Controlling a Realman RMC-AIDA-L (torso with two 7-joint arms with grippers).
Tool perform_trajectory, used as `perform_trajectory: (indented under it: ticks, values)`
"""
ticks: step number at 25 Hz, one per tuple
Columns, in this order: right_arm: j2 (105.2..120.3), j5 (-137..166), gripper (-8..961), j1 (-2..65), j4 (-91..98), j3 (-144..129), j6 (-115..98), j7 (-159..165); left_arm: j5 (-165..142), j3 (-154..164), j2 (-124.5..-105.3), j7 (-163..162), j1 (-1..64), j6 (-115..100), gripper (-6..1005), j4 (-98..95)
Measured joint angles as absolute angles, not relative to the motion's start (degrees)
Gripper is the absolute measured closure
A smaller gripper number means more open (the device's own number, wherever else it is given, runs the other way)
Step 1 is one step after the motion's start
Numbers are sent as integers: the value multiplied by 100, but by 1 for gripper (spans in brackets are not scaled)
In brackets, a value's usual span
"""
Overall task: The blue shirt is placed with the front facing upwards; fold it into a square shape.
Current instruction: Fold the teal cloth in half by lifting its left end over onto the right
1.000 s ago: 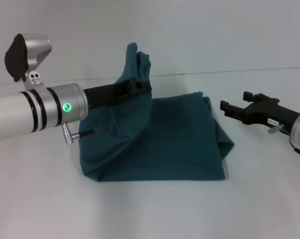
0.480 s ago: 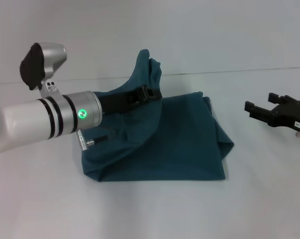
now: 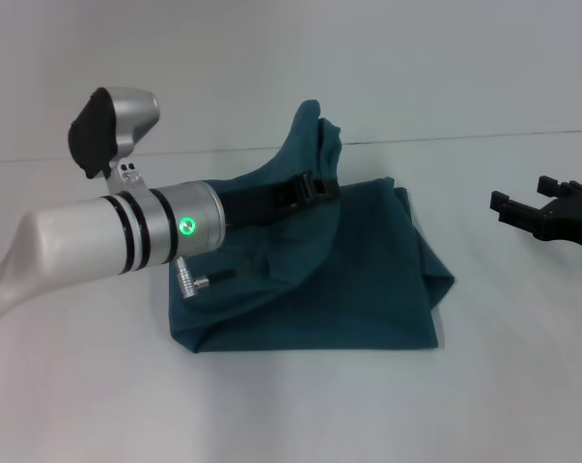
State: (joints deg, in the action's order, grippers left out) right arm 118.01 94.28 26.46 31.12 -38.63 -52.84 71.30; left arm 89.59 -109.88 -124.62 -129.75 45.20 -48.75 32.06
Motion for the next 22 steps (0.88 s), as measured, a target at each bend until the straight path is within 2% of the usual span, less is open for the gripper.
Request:
perform_trajectory:
  ticks: [22]
  values:
    - [11864,9440,70,2619,3099,-3858,-5102,7113,9482,-10246,-12462,-12973,4568,-4570,931,2990]
